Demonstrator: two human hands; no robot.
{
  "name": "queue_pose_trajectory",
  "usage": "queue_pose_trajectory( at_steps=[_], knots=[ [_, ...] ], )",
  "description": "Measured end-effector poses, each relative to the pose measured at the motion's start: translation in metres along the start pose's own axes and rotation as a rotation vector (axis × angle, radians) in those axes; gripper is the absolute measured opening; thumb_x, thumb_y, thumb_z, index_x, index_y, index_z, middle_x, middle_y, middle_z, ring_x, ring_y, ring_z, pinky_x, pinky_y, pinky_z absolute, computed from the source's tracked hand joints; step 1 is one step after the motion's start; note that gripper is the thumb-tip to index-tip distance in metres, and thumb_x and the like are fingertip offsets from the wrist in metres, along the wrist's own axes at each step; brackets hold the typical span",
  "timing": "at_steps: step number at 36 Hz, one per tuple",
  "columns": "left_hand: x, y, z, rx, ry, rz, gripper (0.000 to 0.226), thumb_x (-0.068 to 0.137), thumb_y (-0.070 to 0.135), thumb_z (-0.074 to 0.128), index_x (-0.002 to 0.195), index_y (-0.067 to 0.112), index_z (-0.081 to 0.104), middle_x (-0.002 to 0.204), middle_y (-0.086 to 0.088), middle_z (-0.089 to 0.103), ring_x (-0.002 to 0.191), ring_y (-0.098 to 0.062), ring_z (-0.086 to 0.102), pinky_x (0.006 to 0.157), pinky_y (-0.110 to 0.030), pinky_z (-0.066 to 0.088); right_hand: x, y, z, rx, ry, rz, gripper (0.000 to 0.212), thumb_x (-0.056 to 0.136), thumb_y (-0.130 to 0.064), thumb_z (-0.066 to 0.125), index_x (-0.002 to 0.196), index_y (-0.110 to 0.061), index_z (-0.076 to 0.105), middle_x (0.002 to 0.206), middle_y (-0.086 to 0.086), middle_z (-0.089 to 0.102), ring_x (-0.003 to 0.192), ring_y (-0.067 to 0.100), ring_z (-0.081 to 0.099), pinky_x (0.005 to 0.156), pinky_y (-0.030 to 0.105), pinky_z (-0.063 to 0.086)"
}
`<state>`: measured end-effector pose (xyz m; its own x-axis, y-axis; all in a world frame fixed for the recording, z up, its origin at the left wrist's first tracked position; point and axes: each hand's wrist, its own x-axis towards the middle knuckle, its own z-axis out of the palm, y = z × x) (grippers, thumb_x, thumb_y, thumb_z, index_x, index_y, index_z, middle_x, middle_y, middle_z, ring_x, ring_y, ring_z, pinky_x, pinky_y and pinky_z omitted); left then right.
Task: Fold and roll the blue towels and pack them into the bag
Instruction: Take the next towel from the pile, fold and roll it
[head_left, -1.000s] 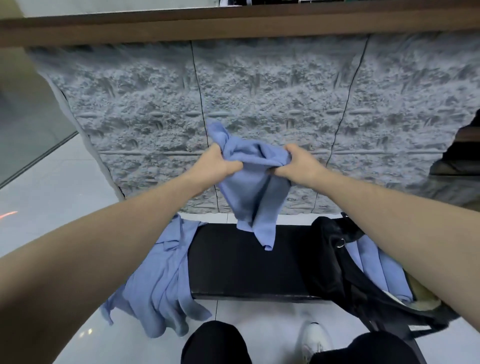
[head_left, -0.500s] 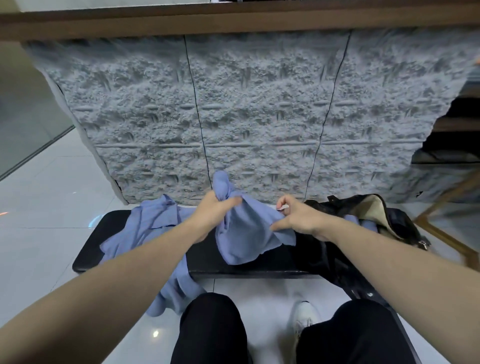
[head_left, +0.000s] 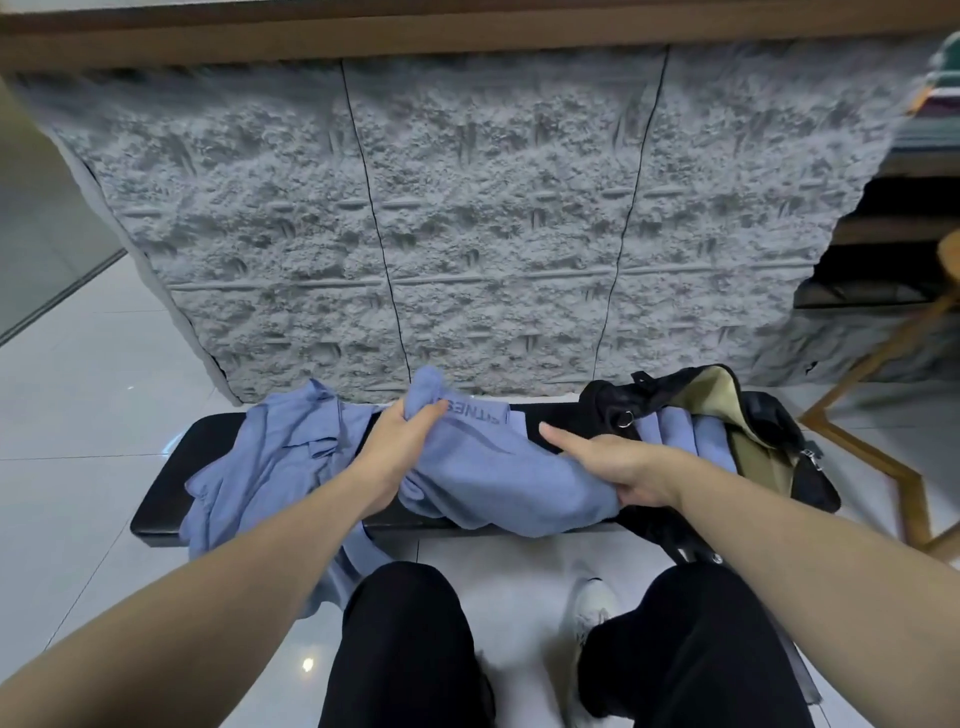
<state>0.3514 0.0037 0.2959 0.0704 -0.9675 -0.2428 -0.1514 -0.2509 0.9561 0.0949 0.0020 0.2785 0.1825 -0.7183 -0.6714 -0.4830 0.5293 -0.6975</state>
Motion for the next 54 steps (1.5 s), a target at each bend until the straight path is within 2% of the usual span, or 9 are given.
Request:
queue_pose_trajectory(
  at_steps=[4,10,17,18,20,33,38,43,54],
  knots=[
    [-0.005,-0.008,-0.004,0.083,0.023,0.097,0.008,0.097,0.021,0.056,0.091,0.026,0.059,0.091,-0.007,0.06,0.085,-0.022,0.055,0.074,-0.032,0.042,-0.005,0.01,-0.001,-0.003,-0.103,-0.001,0.053,0.08,-0.054,0.073,0.11,-0.011,0.073,0.104,0.002,0.075,0.101,0.018,0.07,0.095,0.035,0.052],
    [-0.013,-0.016,-0.004,0.186,0.037,0.167,0.028,0.092,0.014,0.062,0.114,0.023,0.047,0.103,0.006,0.056,0.084,-0.011,0.055,0.073,-0.028,0.046,-0.006,0.016,0.005,0.131,-0.024,-0.139,0.012,0.083,-0.025,0.077,0.09,-0.02,0.069,0.077,-0.002,0.067,0.07,0.011,0.061,0.063,0.025,0.046],
    [-0.011,-0.017,0.004,0.142,0.144,0.144,0.028,0.101,0.02,0.041,0.076,0.012,0.05,0.058,-0.008,0.043,0.065,-0.007,0.016,0.048,-0.035,0.024,0.0,0.021,0.003,0.17,0.088,-0.194,0.023,0.086,-0.029,0.073,0.074,-0.023,0.053,0.068,-0.006,0.053,0.06,0.007,0.046,0.058,0.023,0.035],
    [-0.009,-0.018,0.005,0.122,0.161,0.129,0.023,0.102,0.021,0.04,0.104,0.015,0.019,0.058,-0.011,0.045,0.068,-0.006,0.014,0.05,-0.039,0.024,0.0,0.021,0.004,0.18,0.089,-0.18,0.024,0.087,-0.028,0.071,0.074,-0.022,0.053,0.066,-0.007,0.055,0.058,0.006,0.048,0.058,0.023,0.036],
    [-0.001,-0.023,0.007,0.099,0.198,0.08,0.031,0.101,0.024,0.038,0.074,0.021,0.025,0.056,-0.002,0.033,0.06,-0.01,0.018,0.053,-0.035,0.019,0.001,0.02,0.004,0.202,0.101,-0.175,0.024,0.091,-0.025,0.067,0.075,-0.021,0.05,0.059,-0.014,0.059,0.053,-0.001,0.052,0.058,0.022,0.036],
    [0.094,-0.051,0.014,-0.172,0.304,-0.233,0.05,0.103,0.047,0.035,0.063,0.018,0.036,0.054,0.0,0.027,0.049,-0.015,0.025,0.056,-0.032,0.024,0.078,0.01,-0.008,0.386,0.451,-0.219,0.024,0.087,-0.007,0.057,0.106,-0.021,0.054,0.093,-0.002,0.058,0.08,0.013,0.05,0.066,0.026,0.039],
    [0.145,-0.066,0.021,-0.34,0.287,-0.302,0.068,0.088,0.067,0.047,0.135,0.018,0.056,0.122,-0.009,0.063,0.106,-0.028,0.062,0.096,-0.045,0.05,0.125,-0.001,-0.021,0.481,0.434,-0.175,0.034,0.081,-0.005,0.049,0.101,-0.026,0.069,0.105,-0.002,0.066,0.097,0.015,0.056,0.082,0.027,0.044],
    [0.188,-0.088,0.037,-0.049,0.187,-0.2,0.029,0.086,0.035,0.072,0.078,0.016,0.052,0.08,-0.001,0.055,0.079,-0.017,0.055,0.07,-0.03,0.044,0.175,-0.007,-0.025,0.519,0.441,-0.079,0.023,0.082,-0.003,0.048,0.068,-0.019,0.058,0.059,-0.006,0.055,0.062,0.016,0.045,0.055,0.026,0.033],
    [0.252,-0.14,0.066,0.152,0.151,-0.242,0.019,0.089,0.023,0.066,0.095,0.009,0.056,0.084,-0.004,0.057,0.075,-0.019,0.054,0.065,-0.029,0.043,0.261,0.001,-0.007,0.177,0.363,0.085,0.03,0.09,-0.039,0.061,0.076,-0.015,0.05,0.078,0.0,0.052,0.069,0.017,0.048,0.063,0.027,0.037]
  ],
)
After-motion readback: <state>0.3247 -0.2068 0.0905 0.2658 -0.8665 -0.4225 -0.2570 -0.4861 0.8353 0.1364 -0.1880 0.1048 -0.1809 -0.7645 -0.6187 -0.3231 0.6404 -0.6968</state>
